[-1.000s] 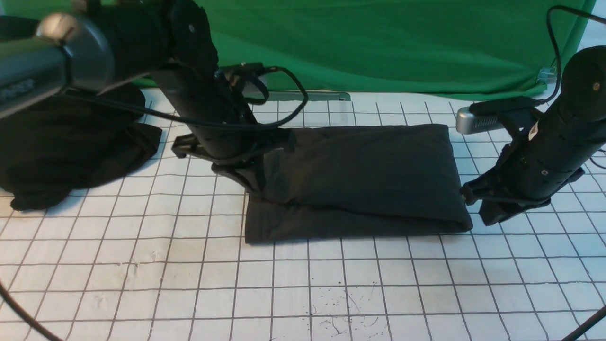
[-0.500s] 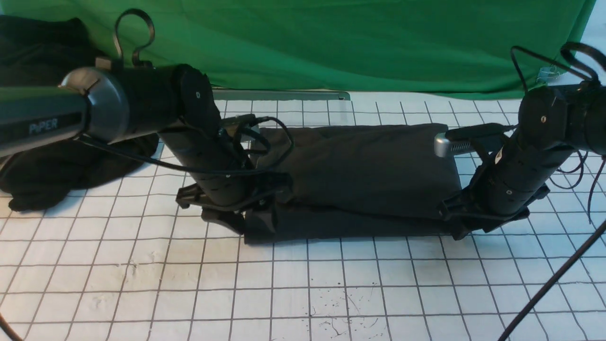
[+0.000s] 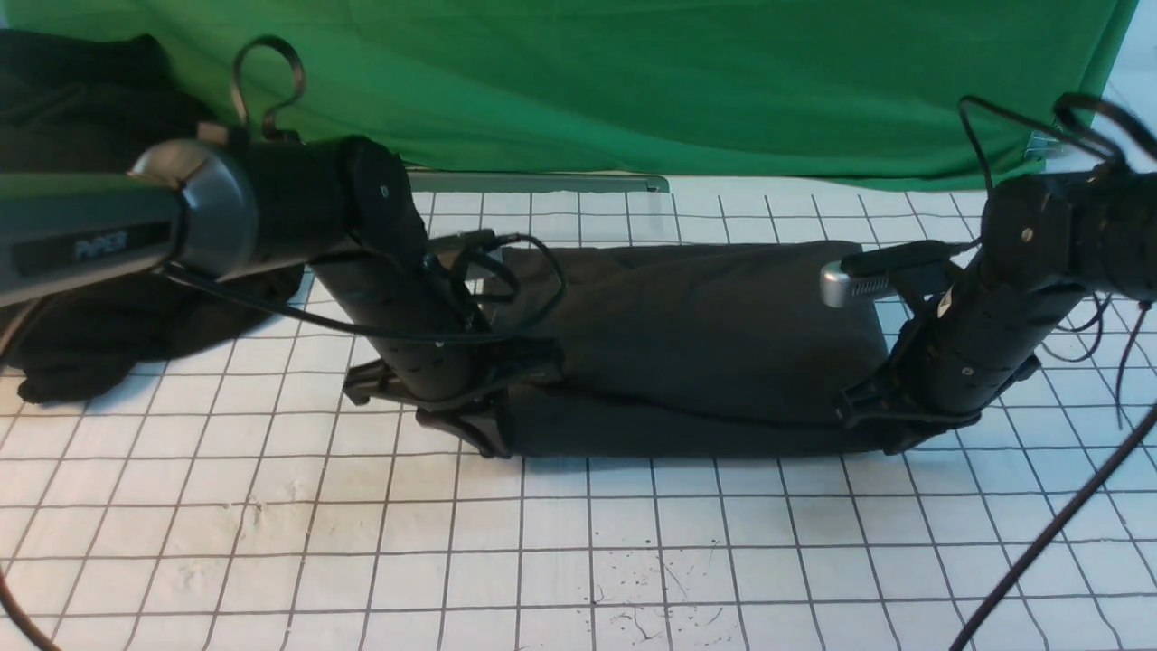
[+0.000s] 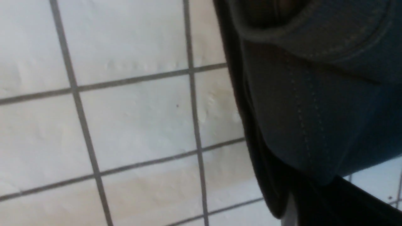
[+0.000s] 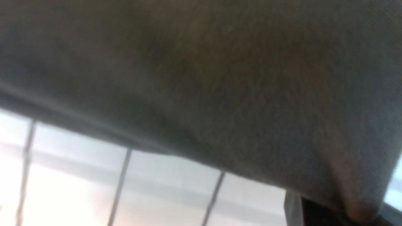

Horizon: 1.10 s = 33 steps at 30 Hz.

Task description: Fold a long-sleeved shirt over a white checkered tablecloth.

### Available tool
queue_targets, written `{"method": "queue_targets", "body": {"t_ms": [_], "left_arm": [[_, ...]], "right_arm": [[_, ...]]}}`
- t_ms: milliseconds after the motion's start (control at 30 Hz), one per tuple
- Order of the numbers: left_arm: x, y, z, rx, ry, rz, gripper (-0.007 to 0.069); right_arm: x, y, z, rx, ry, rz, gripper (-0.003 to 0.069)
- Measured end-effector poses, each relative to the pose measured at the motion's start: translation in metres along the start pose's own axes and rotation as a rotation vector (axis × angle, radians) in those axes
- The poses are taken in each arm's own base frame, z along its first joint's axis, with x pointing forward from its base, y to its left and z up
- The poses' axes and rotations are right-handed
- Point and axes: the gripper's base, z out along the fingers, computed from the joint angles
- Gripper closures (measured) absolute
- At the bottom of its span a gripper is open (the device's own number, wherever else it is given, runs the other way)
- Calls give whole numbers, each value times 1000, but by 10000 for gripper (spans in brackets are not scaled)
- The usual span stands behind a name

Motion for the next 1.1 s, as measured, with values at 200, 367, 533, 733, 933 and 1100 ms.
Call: {"method": "queue_targets", "body": {"t_ms": [200,367,533,733,933,1100], "left_arm": [[15,-6,-18,11,69,17,603],[45,-11,-8,-2,167,43,603],[68,-15,5,-20,227,78,603],[67,-15,8,-13,194,72,603],[67,-16,8,-9,191,68,541],[67,-17,-2,-17,187,89,339]], "right_arm": [[29,3,-19,-22,118,8,645],[68,4,-13,-27,158,40,645],[91,4,-6,-23,146,75,645],[96,2,1,-14,95,89,624],[95,1,2,-5,77,82,541],[85,1,-20,8,11,56,286]]}}
